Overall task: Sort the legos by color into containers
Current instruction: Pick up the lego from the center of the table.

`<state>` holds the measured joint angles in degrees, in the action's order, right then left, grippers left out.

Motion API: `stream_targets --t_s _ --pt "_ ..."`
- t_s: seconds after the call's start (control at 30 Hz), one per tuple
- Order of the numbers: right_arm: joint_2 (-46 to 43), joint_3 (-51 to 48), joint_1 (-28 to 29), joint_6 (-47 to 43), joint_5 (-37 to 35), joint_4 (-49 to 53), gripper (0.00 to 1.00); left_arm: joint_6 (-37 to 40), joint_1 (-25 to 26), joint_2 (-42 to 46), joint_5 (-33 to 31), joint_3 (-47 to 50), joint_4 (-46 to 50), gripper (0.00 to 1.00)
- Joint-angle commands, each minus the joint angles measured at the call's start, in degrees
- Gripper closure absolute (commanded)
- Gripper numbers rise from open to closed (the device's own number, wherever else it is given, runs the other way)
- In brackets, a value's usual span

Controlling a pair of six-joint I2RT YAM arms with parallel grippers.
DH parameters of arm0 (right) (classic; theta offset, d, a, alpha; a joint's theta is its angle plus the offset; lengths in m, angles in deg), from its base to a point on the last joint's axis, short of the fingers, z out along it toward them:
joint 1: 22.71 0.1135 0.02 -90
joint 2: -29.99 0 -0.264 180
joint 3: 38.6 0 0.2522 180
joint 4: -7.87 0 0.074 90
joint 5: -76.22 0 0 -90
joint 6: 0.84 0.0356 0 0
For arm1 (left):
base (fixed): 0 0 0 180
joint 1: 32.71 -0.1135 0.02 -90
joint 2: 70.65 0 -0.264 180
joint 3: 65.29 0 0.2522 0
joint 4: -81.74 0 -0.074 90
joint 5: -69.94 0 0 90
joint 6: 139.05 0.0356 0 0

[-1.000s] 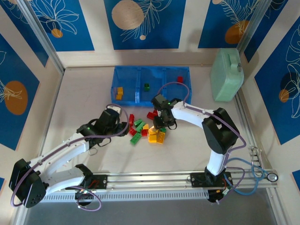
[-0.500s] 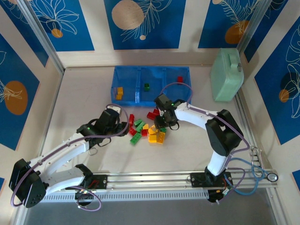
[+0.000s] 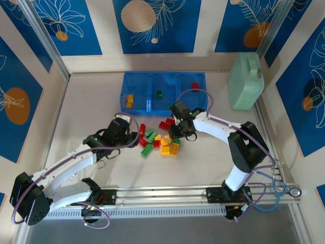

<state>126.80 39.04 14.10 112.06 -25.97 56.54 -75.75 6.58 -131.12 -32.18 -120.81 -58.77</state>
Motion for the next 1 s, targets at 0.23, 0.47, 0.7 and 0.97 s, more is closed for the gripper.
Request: stream_targets --t_s 0.23,0.47,0.7,0.97 --pt "6.6 0.5 1.8 0.1 -2.0 -0.1 0.52 -0.5 0.4 1.7 -1.6 1.9 0.0 0.32" --pt "7.1 0.8 2.2 0.6 -2.6 -0.4 0.65 -0.3 0.3 1.8 -2.1 1.7 0.1 0.32" --pt "2.4 4.5 3.2 0.9 -5.4 4.1 0.7 0.1 0.4 1.8 -2.6 2.0 0.1 0.32" --pt "4.5 21.5 0.8 -2.6 -7.8 6.9 0.7 -1.4 0.7 1.2 -0.5 4.3 0.0 0.33"
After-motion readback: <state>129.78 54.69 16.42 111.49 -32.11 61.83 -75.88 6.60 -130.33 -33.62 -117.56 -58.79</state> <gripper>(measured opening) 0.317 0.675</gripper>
